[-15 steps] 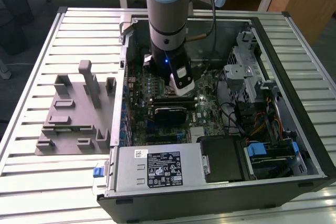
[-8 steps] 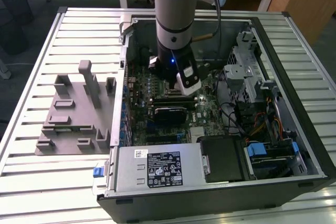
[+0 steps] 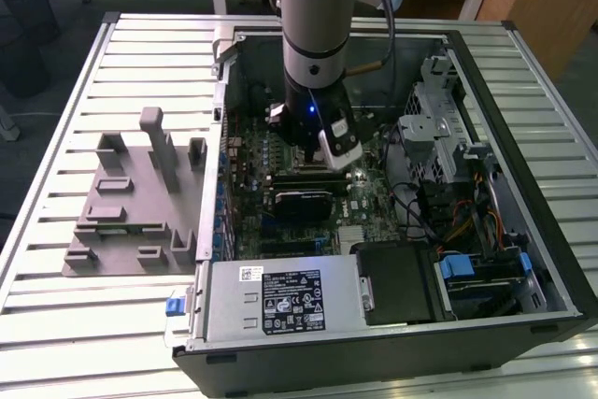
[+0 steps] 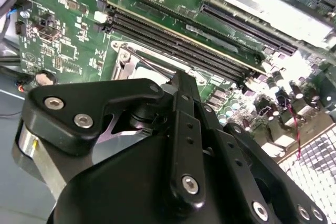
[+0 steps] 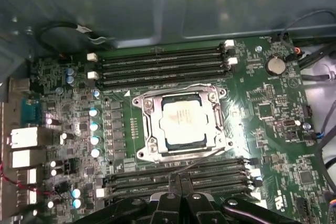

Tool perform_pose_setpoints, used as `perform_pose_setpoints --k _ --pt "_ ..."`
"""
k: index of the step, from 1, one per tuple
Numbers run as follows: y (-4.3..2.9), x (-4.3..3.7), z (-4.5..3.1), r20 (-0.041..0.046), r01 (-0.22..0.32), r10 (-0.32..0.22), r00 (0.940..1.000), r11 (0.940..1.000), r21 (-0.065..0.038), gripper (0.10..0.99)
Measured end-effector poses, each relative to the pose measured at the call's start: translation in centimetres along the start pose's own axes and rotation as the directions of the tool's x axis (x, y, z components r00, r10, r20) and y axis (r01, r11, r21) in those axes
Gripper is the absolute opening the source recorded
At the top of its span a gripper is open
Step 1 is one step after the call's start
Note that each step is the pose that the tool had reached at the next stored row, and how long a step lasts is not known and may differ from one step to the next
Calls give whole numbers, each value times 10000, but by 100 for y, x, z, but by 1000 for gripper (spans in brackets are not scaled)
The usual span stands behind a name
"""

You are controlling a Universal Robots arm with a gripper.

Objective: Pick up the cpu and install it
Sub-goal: 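Install the second cpu locking lever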

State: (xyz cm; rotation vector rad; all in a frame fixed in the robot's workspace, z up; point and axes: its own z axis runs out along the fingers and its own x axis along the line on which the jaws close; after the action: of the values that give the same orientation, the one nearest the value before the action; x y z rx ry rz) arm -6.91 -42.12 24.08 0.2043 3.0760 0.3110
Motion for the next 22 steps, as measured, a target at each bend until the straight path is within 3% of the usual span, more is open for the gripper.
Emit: perform_pose_setpoints --k 3,11,22 --pt "27 6 49 -10 -2 2 10000 10000 4 106" --pt "2 33 166 -70 -14 14 10000 10000 15 106" --pt "-51 206 309 -92 -18 18 10000 10000 9 106"
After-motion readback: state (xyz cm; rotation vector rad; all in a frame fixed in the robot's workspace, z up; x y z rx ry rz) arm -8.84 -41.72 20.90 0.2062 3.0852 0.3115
